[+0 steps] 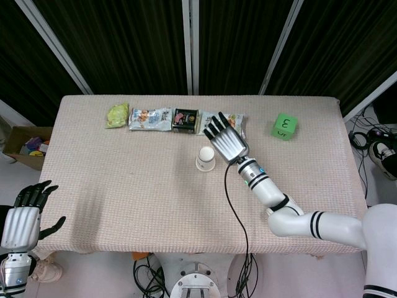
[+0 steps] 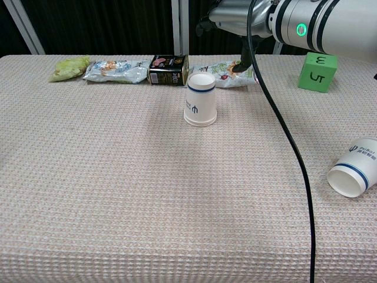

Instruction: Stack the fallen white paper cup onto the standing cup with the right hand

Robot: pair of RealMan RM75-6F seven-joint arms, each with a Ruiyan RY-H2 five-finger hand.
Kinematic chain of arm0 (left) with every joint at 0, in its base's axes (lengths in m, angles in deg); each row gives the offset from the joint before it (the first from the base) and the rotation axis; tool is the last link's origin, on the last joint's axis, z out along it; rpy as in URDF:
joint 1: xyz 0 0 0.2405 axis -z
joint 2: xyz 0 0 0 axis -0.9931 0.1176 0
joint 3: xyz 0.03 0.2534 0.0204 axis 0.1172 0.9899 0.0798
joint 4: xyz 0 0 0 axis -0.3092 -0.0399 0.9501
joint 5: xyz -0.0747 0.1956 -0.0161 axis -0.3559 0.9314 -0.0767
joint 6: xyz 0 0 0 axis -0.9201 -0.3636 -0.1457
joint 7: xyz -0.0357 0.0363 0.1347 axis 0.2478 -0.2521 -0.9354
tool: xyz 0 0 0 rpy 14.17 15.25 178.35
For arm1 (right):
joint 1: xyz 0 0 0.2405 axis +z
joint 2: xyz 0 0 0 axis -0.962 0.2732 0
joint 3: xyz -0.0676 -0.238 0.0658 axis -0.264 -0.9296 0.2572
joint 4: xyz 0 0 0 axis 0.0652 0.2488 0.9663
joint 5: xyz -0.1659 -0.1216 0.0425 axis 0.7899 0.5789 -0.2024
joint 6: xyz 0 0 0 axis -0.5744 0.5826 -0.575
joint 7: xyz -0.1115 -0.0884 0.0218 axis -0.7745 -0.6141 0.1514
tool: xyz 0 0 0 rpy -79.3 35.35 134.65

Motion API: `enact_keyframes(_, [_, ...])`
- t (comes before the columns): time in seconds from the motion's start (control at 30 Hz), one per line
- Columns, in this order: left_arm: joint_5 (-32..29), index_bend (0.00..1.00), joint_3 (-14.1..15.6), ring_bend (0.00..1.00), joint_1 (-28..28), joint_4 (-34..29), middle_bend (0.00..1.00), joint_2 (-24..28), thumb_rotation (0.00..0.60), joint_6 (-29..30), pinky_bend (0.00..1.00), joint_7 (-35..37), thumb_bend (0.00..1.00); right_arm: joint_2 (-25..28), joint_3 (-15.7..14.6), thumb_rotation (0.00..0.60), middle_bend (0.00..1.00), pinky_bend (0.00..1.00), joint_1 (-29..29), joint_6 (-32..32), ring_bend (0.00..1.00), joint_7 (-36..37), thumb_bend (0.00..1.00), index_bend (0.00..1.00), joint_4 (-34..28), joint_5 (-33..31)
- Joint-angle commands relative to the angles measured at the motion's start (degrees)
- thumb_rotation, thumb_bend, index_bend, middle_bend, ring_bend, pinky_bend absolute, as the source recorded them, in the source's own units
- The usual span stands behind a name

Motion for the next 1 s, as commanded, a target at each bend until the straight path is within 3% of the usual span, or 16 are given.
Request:
enact_keyframes(0.03, [-0.03, 0.22, -0.04, 0.13, 0.11, -0.08, 0.15, -0.04, 0.600, -0.23, 0.15, -0.08, 0.19, 0.01, -0.30, 0.600, 0.16, 0.01, 0.22, -0.17, 0.02, 0.27, 0.16, 0.15, 0.12, -0.13])
enact_keyframes(0.23, [0.16, 0.22, 0.04, 0.13, 0.00, -0.44, 0.15, 0.11, 0.600, -0.12, 0.15, -0.54, 0.19, 0.96, -1.13, 0.600, 0.15, 0.01, -0.24, -1.72, 0.02, 1.80, 0.16, 0.15, -1.53, 1.00])
enact_keyframes(0.4, [0.75, 0.22, 0.12, 0.13, -0.27, -0.77, 0.15, 0.43, 0.600, 0.56, 0.15, -0.83, 0.19, 7.31, -2.48, 0.600, 0.15, 0.01, -4.56, -5.13, 0.02, 7.62, 0.16, 0.15, -10.77, 5.53])
enact_keyframes(0.53, [1.09, 0.22, 0.20, 0.13, -0.32, -0.93, 0.15, 0.56, 0.600, 0.68, 0.15, -0.86, 0.19, 15.88, -5.68, 0.600, 0.16, 0.01, -11.38, -8.01, 0.02, 17.89, 0.16, 0.15, -20.90, 13.46])
enact_keyframes(0.63, [1.39, 0.22, 0.23, 0.13, -0.33, -1.12, 0.15, 0.60, 0.600, 0.80, 0.15, -1.04, 0.19, 22.41, -10.67, 0.600, 0.17, 0.01, -17.76, -11.51, 0.02, 26.46, 0.15, 0.15, -25.28, 23.88])
enact_keyframes(0.8, [2.21, 0.22, 0.23, 0.13, -0.29, -2.28, 0.15, 0.72, 0.600, 1.16, 0.14, -2.27, 0.19, 27.14, -20.23, 0.600, 0.17, 0.01, -27.17, -19.11, 0.02, 36.19, 0.13, 0.15, -20.73, 41.14])
enact_keyframes(0.87, [2.64, 0.22, 0.31, 0.13, -0.18, -2.93, 0.15, 0.76, 0.600, 1.09, 0.15, -3.09, 0.19, 26.71, -22.79, 0.600, 0.17, 0.01, -29.76, -20.76, 0.02, 37.78, 0.09, 0.15, -16.51, 45.00])
enact_keyframes(1.0, [3.64, 0.22, 0.59, 0.13, -0.11, -4.24, 0.15, 0.72, 0.600, 1.15, 0.15, -4.39, 0.19, 23.92, -25.11, 0.600, 0.17, 0.01, -32.78, -21.82, 0.02, 39.53, 0.01, 0.15, -9.48, 49.05])
